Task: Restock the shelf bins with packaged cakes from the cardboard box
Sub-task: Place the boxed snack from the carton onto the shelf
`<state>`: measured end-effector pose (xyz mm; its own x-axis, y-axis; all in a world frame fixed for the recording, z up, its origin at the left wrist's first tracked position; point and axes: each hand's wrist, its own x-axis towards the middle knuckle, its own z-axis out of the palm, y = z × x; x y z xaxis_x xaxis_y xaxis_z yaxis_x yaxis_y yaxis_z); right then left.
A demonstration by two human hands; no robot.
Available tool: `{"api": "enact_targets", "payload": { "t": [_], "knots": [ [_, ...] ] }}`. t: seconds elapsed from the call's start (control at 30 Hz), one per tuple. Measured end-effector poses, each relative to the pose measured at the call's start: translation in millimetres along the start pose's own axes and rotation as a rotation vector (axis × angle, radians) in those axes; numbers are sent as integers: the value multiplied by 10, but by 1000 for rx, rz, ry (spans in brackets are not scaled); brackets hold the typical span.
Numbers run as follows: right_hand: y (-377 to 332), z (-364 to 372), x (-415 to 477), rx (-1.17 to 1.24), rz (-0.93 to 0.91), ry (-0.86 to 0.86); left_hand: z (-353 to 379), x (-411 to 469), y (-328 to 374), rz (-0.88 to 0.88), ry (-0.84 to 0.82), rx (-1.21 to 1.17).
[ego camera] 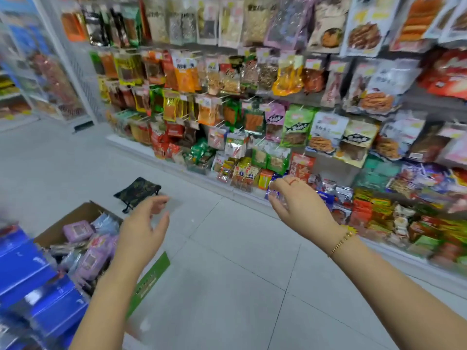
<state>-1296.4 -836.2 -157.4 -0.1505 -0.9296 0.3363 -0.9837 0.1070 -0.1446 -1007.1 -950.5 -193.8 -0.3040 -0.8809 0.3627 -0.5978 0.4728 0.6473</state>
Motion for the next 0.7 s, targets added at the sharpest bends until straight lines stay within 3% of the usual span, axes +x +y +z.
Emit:
{"api": "enact_targets", "payload": {
  "t": [0.33,0.7],
  "knots": [
    [48,1053,2284,72,-154,-30,458,1696,-1018,-219,135,-38],
    [-700,2121,4536,199,-366,-182,274,3142,-2049,-341,238,14]
  ]
}}
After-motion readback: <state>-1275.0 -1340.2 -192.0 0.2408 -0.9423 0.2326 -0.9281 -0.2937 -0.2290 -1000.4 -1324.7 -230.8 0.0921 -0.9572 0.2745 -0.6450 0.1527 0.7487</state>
